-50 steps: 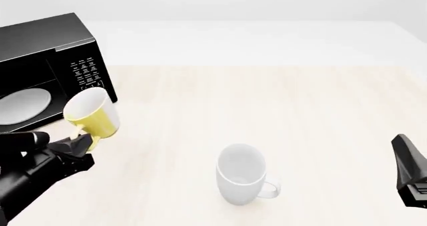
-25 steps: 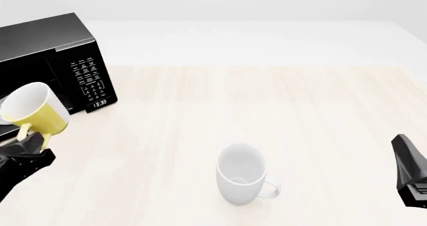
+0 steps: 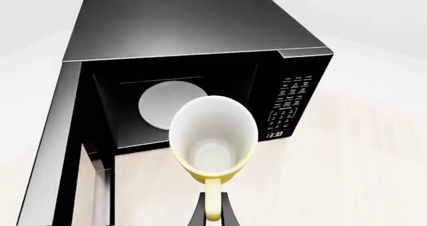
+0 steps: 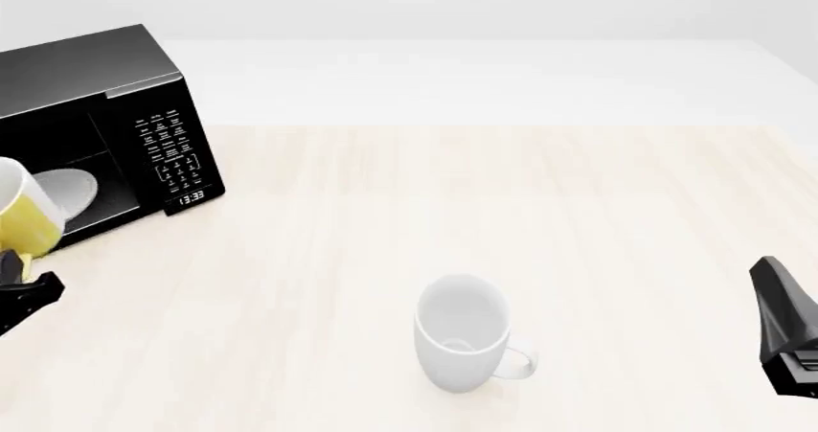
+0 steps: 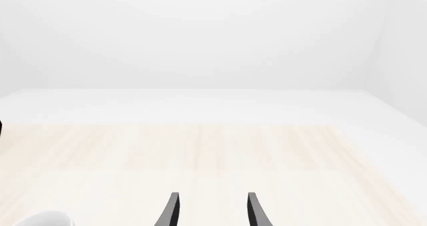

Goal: Put the yellow and white mug in the microwave and close it.

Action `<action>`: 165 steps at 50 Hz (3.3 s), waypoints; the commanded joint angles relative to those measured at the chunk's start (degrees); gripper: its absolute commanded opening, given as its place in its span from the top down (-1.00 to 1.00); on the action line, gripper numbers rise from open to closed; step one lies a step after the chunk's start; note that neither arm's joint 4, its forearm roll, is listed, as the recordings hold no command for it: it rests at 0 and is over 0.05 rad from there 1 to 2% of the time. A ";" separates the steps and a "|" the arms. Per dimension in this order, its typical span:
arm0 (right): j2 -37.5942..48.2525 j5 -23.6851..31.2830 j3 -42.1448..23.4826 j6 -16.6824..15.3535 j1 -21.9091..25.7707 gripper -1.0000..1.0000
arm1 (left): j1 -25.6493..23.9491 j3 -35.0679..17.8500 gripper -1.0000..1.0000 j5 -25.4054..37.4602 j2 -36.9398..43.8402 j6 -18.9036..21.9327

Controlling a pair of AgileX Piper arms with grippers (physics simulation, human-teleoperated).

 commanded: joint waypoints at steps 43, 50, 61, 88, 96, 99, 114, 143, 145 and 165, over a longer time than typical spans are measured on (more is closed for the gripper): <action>0.00 0.00 0.00 0.01 0.00 -1.00 | 4.50 -12.34 1.00 -12.43 27.97 -0.02; 0.01 0.00 0.00 0.00 0.00 -1.00 | 5.34 -13.87 1.00 -12.98 30.25 0.27; 0.00 0.00 0.00 0.01 -0.01 -1.00 | 5.53 -16.23 1.00 -14.11 35.10 -0.16; 0.00 0.00 0.00 0.01 0.00 -1.00 | 5.99 -19.61 1.00 -15.36 40.94 -0.85; 0.00 0.00 0.00 0.00 0.01 -1.00 | 6.31 -21.47 1.00 -14.73 41.98 -1.61; 0.00 0.00 0.00 0.00 0.00 -1.00 | 6.31 -22.07 1.00 -14.65 42.72 -1.80; 0.01 0.00 0.00 0.00 0.01 -1.00 | 6.96 -25.33 1.00 -13.47 44.37 -2.68; 0.00 0.00 0.00 0.00 0.00 -1.00 | 8.06 -31.51 1.00 -11.35 47.11 -3.48; 0.01 0.00 0.00 -0.01 -0.01 -1.00 | 8.07 -32.33 1.00 -11.08 47.47 -3.50; 0.00 0.00 0.00 0.00 0.00 -1.00 | 8.12 -36.91 1.00 -9.44 50.21 -4.48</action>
